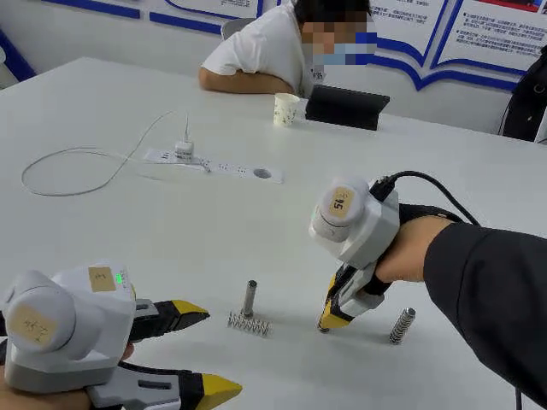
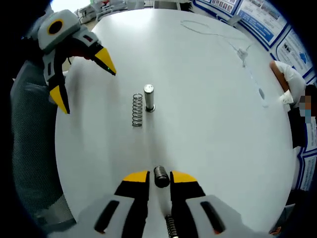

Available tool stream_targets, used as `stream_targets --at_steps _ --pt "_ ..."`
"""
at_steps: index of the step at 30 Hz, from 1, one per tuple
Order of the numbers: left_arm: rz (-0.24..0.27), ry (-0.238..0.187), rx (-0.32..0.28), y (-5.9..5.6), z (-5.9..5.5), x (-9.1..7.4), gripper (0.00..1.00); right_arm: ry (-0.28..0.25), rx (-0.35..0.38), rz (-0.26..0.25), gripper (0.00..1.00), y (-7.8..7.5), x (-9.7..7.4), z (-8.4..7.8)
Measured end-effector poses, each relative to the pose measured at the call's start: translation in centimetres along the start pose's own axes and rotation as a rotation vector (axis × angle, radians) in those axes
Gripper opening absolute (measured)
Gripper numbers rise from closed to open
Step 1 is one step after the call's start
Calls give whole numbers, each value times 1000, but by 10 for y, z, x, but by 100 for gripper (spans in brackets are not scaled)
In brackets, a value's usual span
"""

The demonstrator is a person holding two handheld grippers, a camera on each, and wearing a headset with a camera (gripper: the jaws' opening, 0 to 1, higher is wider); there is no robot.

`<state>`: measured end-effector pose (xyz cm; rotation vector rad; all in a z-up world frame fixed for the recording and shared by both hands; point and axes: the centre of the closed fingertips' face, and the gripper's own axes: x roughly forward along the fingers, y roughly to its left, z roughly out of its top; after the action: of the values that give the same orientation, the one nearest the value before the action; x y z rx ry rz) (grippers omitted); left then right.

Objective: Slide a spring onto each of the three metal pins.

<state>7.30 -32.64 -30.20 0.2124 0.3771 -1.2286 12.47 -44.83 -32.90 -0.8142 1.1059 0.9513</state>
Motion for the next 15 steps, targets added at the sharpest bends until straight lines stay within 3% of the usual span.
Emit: stream_targets --at_steps 4,8,15 --pt "2 1 -1 0 0 -1 57 -14 -19 -23 19 1 -8 3" --pt "3 3 -1 0 -1 -1 57 -64 -44 -56 19 1 -17 18" --pt "2 5 3 0 0 -1 57 -154 -49 -26 19 17 -10 51"
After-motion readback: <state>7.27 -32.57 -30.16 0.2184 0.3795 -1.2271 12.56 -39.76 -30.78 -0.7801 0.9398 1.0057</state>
